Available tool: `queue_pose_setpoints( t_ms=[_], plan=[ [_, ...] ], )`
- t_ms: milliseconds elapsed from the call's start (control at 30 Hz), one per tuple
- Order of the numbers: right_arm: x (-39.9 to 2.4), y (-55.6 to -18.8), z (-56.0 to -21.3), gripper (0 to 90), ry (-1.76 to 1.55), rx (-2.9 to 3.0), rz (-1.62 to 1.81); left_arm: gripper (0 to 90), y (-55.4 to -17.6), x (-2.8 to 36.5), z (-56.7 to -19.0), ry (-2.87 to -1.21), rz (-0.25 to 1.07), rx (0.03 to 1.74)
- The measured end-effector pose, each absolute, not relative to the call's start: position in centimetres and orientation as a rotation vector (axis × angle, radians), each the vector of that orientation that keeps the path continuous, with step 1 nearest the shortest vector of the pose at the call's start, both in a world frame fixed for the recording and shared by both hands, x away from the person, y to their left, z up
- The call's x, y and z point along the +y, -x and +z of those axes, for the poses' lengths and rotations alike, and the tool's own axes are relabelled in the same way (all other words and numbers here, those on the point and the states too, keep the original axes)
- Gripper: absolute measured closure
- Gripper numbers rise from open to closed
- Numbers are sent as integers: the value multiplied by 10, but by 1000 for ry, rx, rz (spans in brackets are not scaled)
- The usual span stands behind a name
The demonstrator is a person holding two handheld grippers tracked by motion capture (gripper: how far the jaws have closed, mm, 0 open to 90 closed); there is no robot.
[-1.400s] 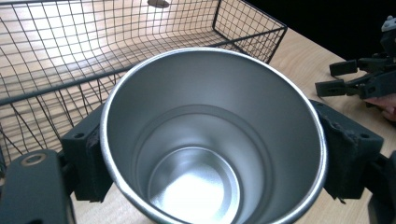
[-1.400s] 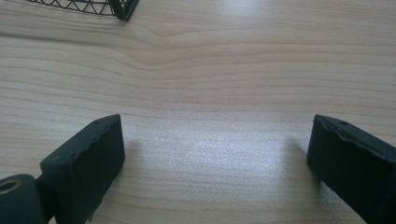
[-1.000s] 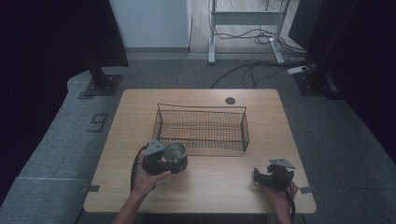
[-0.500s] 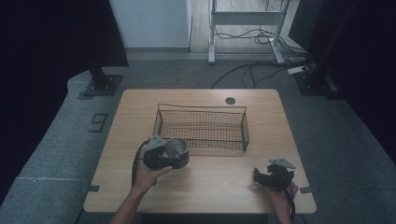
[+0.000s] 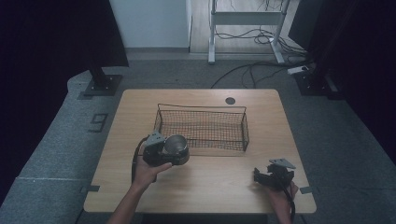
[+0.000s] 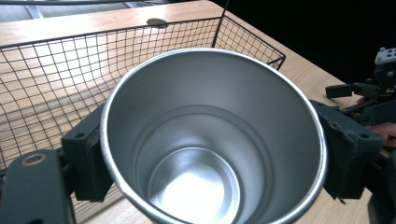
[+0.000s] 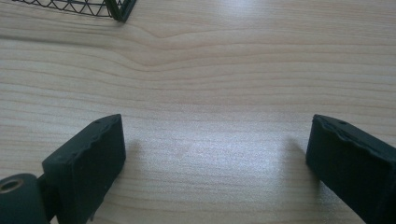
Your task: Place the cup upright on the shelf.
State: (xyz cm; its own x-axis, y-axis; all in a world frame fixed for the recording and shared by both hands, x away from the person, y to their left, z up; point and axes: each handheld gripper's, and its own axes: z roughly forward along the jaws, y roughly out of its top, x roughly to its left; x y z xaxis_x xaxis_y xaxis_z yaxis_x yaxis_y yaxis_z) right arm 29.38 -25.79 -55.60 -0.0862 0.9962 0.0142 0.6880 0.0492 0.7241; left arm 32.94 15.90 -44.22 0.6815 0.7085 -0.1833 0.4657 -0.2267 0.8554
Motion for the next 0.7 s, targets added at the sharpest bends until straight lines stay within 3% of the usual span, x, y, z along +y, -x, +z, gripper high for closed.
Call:
queue_pose_setpoints(
  t_ms=[700],
  plan=[
    [-258,-294,-556,47,-1686,1828,797,148,-344,150,-422,-1869,288,904]
  ],
)
